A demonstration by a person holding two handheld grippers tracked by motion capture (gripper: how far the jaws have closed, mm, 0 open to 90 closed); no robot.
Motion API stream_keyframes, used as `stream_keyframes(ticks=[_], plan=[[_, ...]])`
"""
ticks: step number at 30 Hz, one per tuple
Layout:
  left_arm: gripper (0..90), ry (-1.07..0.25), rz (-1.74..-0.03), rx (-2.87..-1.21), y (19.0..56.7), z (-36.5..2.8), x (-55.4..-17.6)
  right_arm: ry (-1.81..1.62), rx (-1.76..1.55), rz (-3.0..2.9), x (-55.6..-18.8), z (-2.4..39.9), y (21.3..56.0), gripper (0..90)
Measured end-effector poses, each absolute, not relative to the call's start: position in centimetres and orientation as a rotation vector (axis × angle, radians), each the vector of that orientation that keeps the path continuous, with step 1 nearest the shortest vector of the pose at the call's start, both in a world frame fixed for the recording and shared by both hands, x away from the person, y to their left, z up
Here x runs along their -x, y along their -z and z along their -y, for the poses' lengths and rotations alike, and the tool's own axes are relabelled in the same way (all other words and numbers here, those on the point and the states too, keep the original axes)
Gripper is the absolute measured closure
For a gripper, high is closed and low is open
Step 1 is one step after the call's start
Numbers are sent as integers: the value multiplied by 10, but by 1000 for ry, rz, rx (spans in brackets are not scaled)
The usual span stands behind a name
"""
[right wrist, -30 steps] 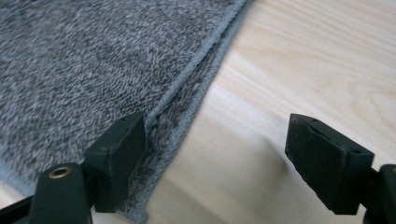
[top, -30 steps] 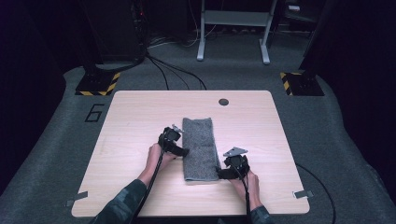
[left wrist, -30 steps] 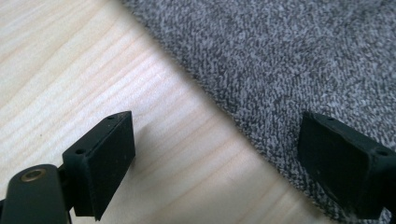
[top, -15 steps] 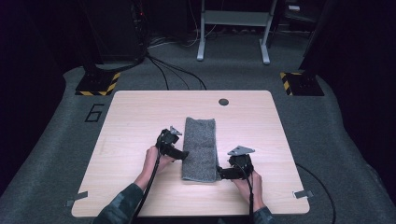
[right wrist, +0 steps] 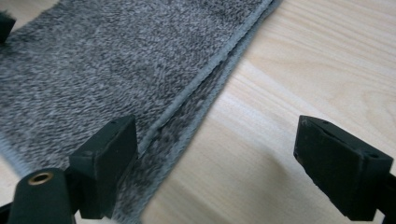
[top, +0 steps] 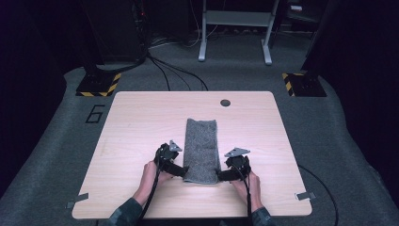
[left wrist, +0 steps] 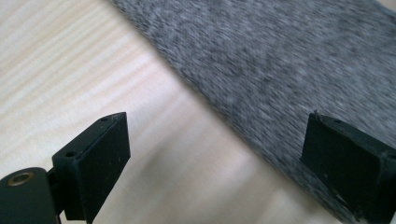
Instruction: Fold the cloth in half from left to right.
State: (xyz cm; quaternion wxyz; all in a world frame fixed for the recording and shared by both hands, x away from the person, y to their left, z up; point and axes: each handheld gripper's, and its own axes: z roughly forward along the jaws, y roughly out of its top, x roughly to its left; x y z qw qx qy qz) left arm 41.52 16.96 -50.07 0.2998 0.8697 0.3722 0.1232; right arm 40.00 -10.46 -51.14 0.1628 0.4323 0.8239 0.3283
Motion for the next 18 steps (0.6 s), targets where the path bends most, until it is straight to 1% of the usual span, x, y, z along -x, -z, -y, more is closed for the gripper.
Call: stream_keyframes(ticks=[4,7,10,11,13,15,18], plan=[[81,-351,-957,-2382,509,-165,-405,-922,-1205,-2373,-397,101,514,127],[81,-341,-964,-2361,509,-168,-402,-922,-1199,-2383,-396,100,516,124],[81,-360,-962,-2386,511,-166,-399,-934,-1210,-2371,-394,102,515,122],[81,-348,-964,-2378,512,-167,-399,-931,-1210,-2372,-394,102,515,122],[81,-363,-968,-2373,512,-167,-397,-923,-1210,-2373,-394,102,515,120],[80,-351,-962,-2360,510,-169,-396,-928,-1213,-2367,-394,104,515,120],[66,-292,-981,-2321,508,-176,-397,-941,-1229,-2363,-393,107,513,118]])
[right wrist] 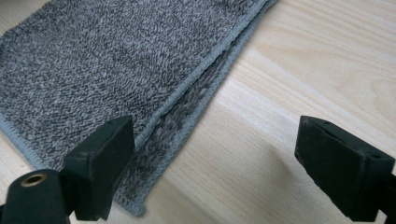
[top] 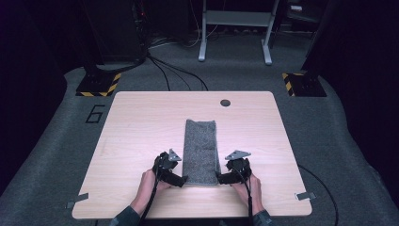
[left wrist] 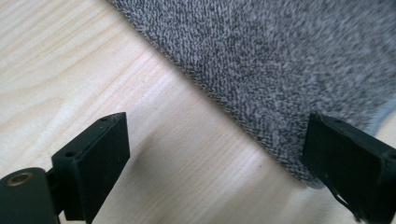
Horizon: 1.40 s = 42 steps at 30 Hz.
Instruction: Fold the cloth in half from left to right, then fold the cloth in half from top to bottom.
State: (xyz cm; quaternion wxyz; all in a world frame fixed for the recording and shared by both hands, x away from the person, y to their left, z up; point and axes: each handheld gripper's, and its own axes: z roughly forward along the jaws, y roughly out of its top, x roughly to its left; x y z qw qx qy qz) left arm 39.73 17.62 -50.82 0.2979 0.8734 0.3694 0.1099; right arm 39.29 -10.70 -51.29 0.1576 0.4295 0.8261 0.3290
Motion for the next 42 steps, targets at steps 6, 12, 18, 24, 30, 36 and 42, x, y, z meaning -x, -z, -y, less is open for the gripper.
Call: stream_keyframes(ticks=[6,12,18,24,30,36,42], plan=[[26,-259,-1049,-2256,503,-192,-407,-965,-1216,-2370,-399,113,507,117],[6,-241,-1091,-2209,500,-203,-421,-979,-1229,-2373,-405,116,502,115],[4,-214,-1120,-2177,495,-211,-440,-1015,-1232,-2374,-415,120,496,117],[3,-220,-1139,-2166,491,-212,-459,-1046,-1250,-2377,-432,121,489,120],[2,-204,-1154,-2135,486,-209,-483,-1047,-1240,-2400,-451,118,486,124],[0,-164,-1186,-2098,484,-203,-509,-1060,-1264,-2400,-471,114,487,123],[0,-194,-1215,-2088,488,-194,-531,-1047,-1276,-2407,-489,109,486,105]])
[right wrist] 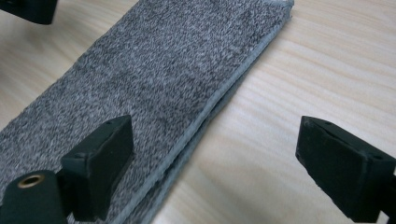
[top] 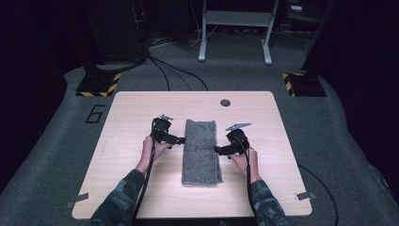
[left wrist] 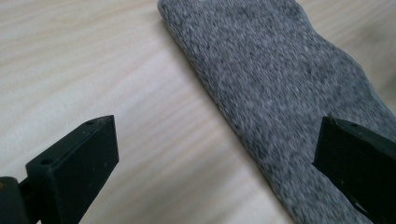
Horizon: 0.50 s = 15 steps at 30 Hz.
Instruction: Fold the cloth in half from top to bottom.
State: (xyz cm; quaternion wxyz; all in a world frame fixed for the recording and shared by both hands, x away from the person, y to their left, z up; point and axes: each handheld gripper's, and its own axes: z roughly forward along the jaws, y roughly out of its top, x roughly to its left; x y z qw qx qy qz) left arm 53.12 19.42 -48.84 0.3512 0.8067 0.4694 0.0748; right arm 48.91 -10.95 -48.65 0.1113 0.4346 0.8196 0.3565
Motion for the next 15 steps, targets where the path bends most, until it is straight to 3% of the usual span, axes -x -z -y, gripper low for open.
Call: stream_keyframes(ticks=[15], plan=[[34,-212,-1236,-2108,492,-171,-568,-996,-1311,-2437,-536,92,485,104]])
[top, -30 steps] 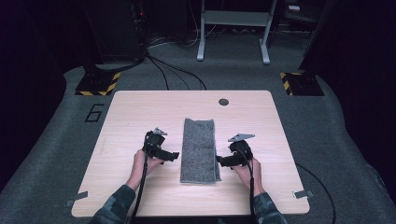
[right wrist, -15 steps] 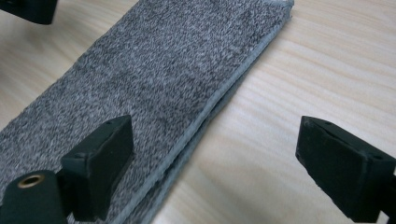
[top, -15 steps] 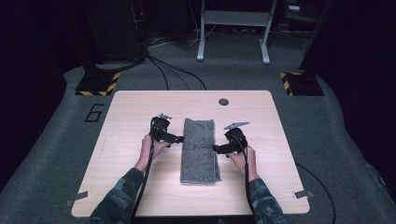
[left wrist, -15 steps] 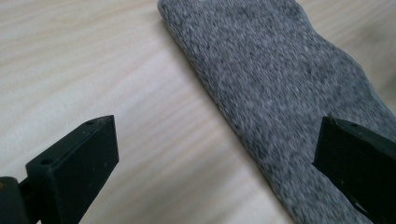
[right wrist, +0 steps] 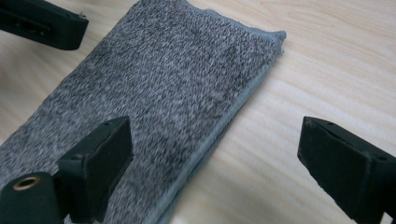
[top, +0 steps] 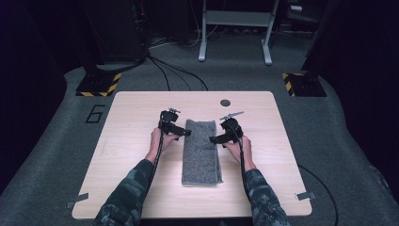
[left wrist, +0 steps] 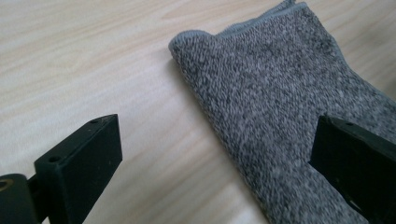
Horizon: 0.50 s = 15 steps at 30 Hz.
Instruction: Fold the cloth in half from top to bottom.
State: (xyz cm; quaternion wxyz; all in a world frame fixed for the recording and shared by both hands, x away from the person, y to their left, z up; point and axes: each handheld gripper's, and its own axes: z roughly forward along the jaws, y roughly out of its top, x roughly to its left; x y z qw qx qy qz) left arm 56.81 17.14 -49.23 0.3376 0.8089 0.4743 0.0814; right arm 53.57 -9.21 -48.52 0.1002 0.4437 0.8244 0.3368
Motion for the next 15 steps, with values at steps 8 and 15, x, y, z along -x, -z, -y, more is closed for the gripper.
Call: stream_keyframes(ticks=[8,15], plan=[[148,-244,-1233,-2127,498,-159,-582,-958,-1371,-2419,-561,82,491,185],[274,-269,-1228,-2171,505,-153,-587,-929,-1440,-2394,-576,79,502,334]])
